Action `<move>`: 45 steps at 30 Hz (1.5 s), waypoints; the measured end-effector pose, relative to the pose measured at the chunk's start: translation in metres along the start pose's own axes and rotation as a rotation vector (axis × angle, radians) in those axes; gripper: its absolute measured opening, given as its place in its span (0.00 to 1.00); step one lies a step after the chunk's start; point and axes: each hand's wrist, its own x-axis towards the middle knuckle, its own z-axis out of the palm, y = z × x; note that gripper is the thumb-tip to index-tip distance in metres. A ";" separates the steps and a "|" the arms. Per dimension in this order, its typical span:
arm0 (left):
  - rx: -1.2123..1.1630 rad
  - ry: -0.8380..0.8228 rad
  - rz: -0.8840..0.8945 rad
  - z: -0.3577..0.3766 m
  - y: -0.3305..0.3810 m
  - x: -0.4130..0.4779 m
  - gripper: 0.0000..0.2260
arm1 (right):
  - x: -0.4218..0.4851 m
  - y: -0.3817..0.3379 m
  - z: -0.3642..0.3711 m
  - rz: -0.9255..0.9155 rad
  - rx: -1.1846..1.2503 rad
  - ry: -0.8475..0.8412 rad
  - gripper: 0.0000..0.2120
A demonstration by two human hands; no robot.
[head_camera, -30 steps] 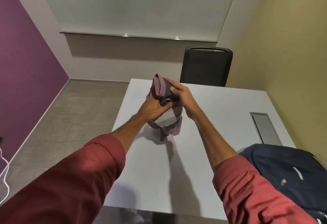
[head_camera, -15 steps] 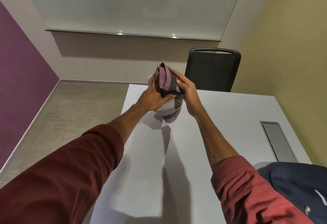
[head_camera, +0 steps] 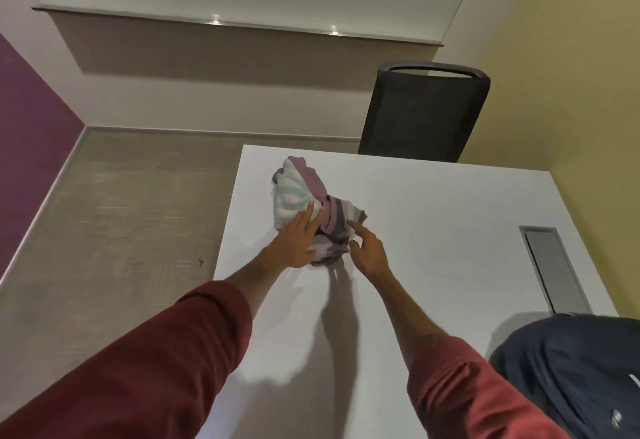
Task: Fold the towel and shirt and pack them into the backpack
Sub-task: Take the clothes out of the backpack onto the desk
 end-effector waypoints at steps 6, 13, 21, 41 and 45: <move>-0.025 -0.066 -0.023 0.011 -0.011 -0.002 0.49 | 0.005 -0.010 0.015 -0.183 -0.127 -0.030 0.30; -0.029 -0.117 -0.050 0.023 -0.024 -0.003 0.50 | 0.034 0.027 0.047 -0.138 -0.748 -0.213 0.35; -0.051 -0.019 -0.048 0.023 -0.041 0.013 0.55 | 0.056 0.019 0.032 -0.167 -0.644 -0.020 0.32; -1.239 0.061 -0.861 -0.006 -0.032 0.034 0.30 | 0.022 0.018 0.028 -0.277 -0.475 -0.096 0.36; -0.668 0.165 -0.704 0.006 -0.022 0.030 0.23 | 0.020 0.012 0.031 -0.324 -0.443 -0.080 0.35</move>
